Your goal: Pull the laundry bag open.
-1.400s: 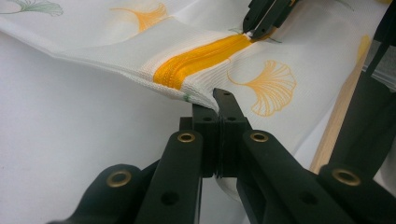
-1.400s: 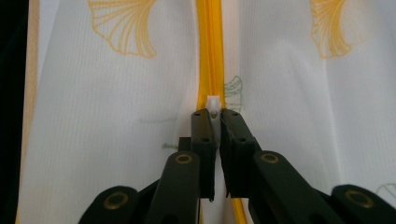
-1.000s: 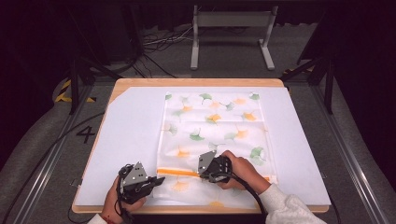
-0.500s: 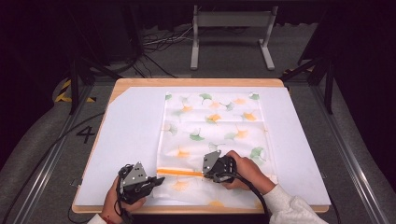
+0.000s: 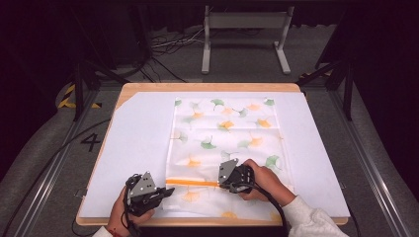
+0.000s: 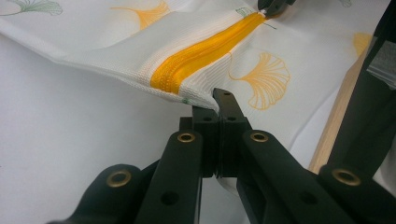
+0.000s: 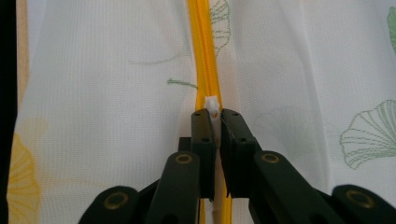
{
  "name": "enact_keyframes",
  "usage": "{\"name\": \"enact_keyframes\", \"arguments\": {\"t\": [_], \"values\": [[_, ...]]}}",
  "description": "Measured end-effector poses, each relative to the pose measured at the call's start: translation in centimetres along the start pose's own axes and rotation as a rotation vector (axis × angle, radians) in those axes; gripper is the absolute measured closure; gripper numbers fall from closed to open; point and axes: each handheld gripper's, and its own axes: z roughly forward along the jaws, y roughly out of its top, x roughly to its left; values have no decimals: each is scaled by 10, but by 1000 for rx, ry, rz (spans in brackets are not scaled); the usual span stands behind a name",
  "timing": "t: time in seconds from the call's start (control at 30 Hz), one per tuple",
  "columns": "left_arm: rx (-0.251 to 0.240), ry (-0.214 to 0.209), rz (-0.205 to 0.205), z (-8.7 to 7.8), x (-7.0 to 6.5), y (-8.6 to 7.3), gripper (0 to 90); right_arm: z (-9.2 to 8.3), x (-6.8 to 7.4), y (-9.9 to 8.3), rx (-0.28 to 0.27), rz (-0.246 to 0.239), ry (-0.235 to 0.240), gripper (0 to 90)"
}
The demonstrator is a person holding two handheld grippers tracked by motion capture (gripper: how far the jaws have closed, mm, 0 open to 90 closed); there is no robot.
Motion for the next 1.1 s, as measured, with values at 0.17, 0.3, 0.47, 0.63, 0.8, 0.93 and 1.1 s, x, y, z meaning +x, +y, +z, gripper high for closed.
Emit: {"name": "enact_keyframes", "arguments": {"t": [0.17, 0.3, 0.47, 0.63, 0.8, 0.93, 1.1], "values": [[3, 1, 1, 1, 0, 0, 885, 0, 0, -2, 5, 0, -9, 849], [3, 0, -1, 0, 0, 0, 884, -1, -1, -3, 6, 5, -8, 849], [5, 1, 2, 0, -1, 0, 885, -2, -1, -3, 6, 7, -6, 849], [6, 1, 2, 0, -1, 0, 884, -2, -1, -5, 7, 6, -5, 849], [7, 0, 5, 1, -1, 1, 884, -4, -1, -8, 11, 14, -5, 849], [5, 0, 5, 1, -1, 1, 884, -5, -2, -9, 15, 11, -6, 849], [8, 0, 8, 1, -1, 1, 884, -6, -2, -10, 18, 11, -6, 849]]}}
